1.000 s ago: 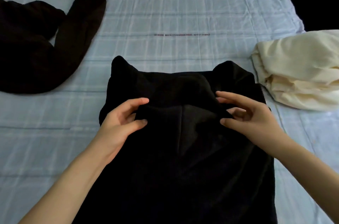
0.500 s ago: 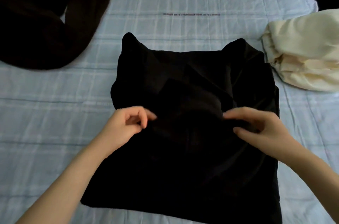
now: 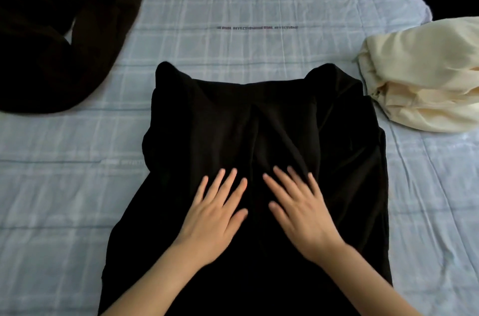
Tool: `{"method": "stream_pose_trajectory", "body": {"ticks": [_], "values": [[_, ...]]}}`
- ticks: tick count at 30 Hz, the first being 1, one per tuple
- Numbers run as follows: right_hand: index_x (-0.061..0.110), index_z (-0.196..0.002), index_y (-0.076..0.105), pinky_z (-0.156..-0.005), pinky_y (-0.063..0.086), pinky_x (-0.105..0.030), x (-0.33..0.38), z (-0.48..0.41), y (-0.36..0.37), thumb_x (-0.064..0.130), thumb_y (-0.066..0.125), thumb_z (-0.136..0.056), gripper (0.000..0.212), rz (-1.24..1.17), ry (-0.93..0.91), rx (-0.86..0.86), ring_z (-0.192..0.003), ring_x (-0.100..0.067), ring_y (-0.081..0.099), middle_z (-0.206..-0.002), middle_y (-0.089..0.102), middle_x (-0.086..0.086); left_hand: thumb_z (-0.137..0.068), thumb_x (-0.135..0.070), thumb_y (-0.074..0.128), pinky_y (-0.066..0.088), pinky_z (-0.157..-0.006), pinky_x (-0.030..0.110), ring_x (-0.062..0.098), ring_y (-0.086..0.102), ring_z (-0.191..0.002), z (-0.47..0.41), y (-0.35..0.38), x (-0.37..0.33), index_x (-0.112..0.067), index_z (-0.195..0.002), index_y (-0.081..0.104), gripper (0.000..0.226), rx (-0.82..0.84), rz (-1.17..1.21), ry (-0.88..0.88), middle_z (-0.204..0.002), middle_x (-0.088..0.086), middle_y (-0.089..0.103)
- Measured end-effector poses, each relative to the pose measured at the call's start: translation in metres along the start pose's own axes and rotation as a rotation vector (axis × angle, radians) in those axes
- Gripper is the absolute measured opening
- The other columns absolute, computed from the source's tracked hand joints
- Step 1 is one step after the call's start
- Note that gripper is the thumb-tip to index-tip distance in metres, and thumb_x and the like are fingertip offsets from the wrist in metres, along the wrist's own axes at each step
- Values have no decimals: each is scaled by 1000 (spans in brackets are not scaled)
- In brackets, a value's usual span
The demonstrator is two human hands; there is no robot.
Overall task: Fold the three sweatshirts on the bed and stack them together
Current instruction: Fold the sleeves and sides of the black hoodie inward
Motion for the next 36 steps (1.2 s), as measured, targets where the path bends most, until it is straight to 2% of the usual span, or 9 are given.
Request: {"method": "stream_pose_trajectory", "body": {"ticks": [2, 5, 8, 15, 20, 23, 25, 29, 36], "values": [[45, -156, -3, -123, -11, -41, -7, 6, 4, 53, 17, -105, 56, -82, -16, -6, -153, -8, -6, -166, -3, 17, -94, -58, -3, -9, -121, 37, 14, -14, -151, -2, -2, 11, -35, -156, 3, 67, -58, 145, 25, -165, -5, -7], [39, -153, 32, -119, 21, -46, -27, -13, -45, 46, 34, -103, 51, -250, 57, -395, -144, -13, 31, -157, 34, 10, -99, -46, 38, 22, -116, 39, 25, 26, -143, -22, -57, 41, -29, -146, 41, 50, -487, 275, 4, -155, 4, 31], [36, -152, 34, -103, 39, -45, -53, -55, -82, 40, 45, -101, 52, -177, 215, -519, -130, -31, 38, -154, 35, -10, -92, -29, 62, 36, -105, 41, 34, 35, -129, -47, -101, 91, -25, -141, 47, 52, -741, 345, -309, -145, 14, 32], [43, -150, 29, -56, 35, -14, -103, -134, -72, 47, 62, -93, 66, -381, 358, -308, -72, -6, 49, -131, 39, -10, -94, -29, 60, 17, -119, 50, 28, 33, -141, -112, -116, 131, -18, -132, 60, 39, -619, -40, -179, -144, 5, 51], [44, -146, 36, -61, 26, -7, -112, -141, -67, 47, 73, -84, 73, -386, 363, -344, -73, 3, 39, -116, 46, -12, -93, -30, 64, 24, -116, 38, 23, 22, -144, -108, -88, 151, -18, -137, 56, 46, -573, 304, -300, -152, 3, 38], [41, -146, 40, -62, 29, -10, -113, -142, -70, 48, 73, -82, 72, -372, 356, -352, -72, 0, 42, -103, 51, -9, -86, -35, 72, 41, -98, 42, 33, 36, -115, -95, -82, 140, -26, -136, 54, 54, -717, 173, -488, -134, 14, 38], [39, -144, 42, -67, 36, -19, -114, -142, -71, 48, 74, -81, 72, -369, 342, -350, -76, -11, 51, -93, 56, -5, -84, -40, 73, 42, -92, 37, 30, 35, -104, -92, -74, 136, -34, -140, 48, 61, -714, 348, -615, -123, 15, 35], [45, -136, 50, -66, 35, -10, -120, -140, -74, 38, 82, -77, 68, -515, 335, -375, -75, 0, 54, -85, 55, 17, -83, -28, 75, 45, -92, 27, 16, 49, -98, -103, -71, 141, -37, -148, 37, 76, -600, 741, -495, -114, 0, 43], [40, -118, 65, -74, 42, -10, -136, -154, -112, 26, 86, -74, 52, -720, 279, -649, -79, 2, 52, -93, 60, 18, -78, -12, 81, 42, -78, -1, -4, 58, -92, -119, -131, 172, -32, -142, 48, 76, -751, 817, -313, -111, -14, 56]]}}
Point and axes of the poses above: each hand's wrist, its own z-axis away from the middle knuckle, its own y-axis out of the palm, x = y × z, the point moved 5 cm from there along -z, towards the middle knuckle
